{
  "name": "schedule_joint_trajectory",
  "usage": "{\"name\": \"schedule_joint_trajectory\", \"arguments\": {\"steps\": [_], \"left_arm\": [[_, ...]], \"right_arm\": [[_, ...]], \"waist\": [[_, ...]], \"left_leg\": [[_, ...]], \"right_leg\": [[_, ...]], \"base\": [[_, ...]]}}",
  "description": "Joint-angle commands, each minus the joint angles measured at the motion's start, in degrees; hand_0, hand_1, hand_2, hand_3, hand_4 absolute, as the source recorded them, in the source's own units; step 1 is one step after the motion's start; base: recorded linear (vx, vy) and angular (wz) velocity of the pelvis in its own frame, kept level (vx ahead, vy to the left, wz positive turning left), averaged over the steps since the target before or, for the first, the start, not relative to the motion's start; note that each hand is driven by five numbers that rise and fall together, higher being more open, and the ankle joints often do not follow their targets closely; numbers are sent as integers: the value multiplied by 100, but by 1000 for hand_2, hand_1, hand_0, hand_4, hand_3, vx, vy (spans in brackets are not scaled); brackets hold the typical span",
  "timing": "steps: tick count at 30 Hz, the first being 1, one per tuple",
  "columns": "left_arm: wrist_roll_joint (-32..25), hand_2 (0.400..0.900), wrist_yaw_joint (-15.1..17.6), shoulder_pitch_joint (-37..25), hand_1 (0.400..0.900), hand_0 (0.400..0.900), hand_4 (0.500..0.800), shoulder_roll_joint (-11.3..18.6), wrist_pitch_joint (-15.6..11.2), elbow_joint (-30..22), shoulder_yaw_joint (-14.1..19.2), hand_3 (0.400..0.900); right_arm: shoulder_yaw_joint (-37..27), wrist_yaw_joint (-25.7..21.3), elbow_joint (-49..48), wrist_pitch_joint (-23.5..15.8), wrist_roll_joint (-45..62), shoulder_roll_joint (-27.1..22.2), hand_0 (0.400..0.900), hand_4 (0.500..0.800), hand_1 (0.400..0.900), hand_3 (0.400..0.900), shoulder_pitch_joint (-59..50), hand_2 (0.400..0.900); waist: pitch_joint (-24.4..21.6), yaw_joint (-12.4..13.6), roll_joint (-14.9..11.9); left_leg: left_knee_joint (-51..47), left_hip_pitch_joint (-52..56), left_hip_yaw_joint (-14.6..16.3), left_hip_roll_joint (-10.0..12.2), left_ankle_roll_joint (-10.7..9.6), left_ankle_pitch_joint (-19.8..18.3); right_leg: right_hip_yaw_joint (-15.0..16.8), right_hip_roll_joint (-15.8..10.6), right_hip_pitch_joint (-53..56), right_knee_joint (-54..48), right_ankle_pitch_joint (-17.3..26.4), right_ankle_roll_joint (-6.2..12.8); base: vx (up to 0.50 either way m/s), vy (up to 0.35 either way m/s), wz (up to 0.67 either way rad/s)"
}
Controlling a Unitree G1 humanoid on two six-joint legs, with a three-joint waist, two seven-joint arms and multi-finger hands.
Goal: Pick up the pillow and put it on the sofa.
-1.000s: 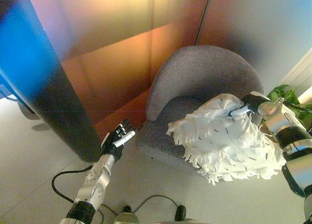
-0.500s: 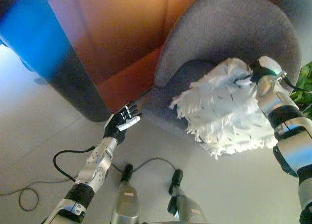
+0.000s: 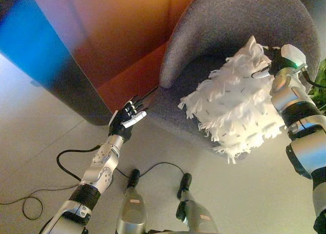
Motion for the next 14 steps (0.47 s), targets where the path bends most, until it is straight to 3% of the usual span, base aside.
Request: {"name": "schedule_joint_trajectory", "arguments": {"steps": [1, 9, 14], "left_arm": [[-25, 900, -169, -326, 900, 900, 800, 89, -543, -657, -99, 900], [19, 900, -163, 6, 900, 900, 800, 44, -363, -762, -41, 900], [119, 900, -215, 176, 900, 900, 800, -22, -185, -701, 58, 900]], "right_arm": [[714, -681, 87, -56, -394, -893, 900, 800, 900, 900, -1071, 900], [352, -1155, -191, -115, -399, -1260, 900, 800, 900, 900, -818, 900], [87, -584, -426, -221, -420, -1435, 900, 800, 900, 900, -398, 900]], "waist": [[-550, -39, 150], [-897, -98, 131], [-1156, -162, 80]], "left_leg": [[-204, -95, 55, -70, 153, 75], [-204, 176, 105, -84, 129, -22], [-204, 339, 166, -95, 123, -70]], "right_leg": [[-23, -274, 586, 62, -339, 682], [-1, -326, 853, 34, -391, 727], [-3, -364, 1024, 15, -417, 763]], "base": [[45, 7, -2], [75, 17, 0], [81, 17, 0]]}}
